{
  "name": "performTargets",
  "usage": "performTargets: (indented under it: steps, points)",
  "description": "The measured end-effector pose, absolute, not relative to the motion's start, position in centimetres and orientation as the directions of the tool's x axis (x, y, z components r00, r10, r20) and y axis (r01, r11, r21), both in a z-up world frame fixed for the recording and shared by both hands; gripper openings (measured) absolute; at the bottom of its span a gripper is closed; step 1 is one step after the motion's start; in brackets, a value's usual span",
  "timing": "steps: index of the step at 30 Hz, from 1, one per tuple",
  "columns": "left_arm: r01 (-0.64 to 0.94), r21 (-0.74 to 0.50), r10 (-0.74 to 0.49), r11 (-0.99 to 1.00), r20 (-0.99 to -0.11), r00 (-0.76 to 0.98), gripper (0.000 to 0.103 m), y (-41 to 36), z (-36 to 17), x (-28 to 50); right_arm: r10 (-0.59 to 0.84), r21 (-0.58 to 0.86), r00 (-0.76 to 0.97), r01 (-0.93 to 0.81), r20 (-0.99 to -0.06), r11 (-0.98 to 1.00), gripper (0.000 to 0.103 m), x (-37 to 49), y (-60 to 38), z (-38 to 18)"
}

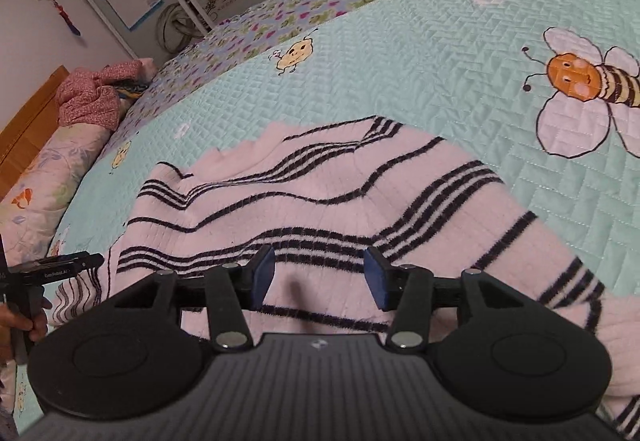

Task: Fold clothes
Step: 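Release the hem with the left gripper and lay the sweater flat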

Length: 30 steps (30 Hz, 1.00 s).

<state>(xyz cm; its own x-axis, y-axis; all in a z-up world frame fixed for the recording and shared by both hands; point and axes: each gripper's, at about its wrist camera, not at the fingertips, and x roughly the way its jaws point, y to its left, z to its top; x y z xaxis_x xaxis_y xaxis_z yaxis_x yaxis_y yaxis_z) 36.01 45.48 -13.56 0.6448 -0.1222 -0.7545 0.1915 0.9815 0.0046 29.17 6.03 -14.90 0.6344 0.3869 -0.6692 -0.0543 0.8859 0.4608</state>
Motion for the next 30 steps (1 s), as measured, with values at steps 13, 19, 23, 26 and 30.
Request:
performTargets:
  steps: [13,19,23,26,30]
  points:
    - [0.128,-0.092,-0.150,0.987,-0.799,0.582,0.004,47.9,-11.9,34.3,0.340,0.431,0.634,-0.012,-0.695,0.902,0.052,28.1,6.2,-16.0]
    - [0.018,-0.020,-0.027,1.000,-0.856,0.516,0.006,49.6,-13.8,30.3,0.354,0.427,0.611,-0.029,-0.708,0.904,0.052,27.9,5.4,-16.5]
    - [-0.103,0.005,0.066,0.995,-0.797,0.600,0.026,48.6,-12.9,30.8,0.362,0.399,0.590,-0.073,-0.721,0.914,0.052,27.7,5.5,-16.3]
    - [-0.237,0.046,0.191,0.970,-0.749,0.634,0.035,48.2,-12.0,30.9,0.374,0.406,0.585,-0.082,-0.720,0.910,0.053,27.1,4.8,-16.0]
    - [-0.361,0.062,0.309,0.931,-0.663,0.682,0.038,47.2,-9.5,29.2,0.354,0.453,0.633,-0.005,-0.689,0.891,0.053,25.3,1.9,-15.3]
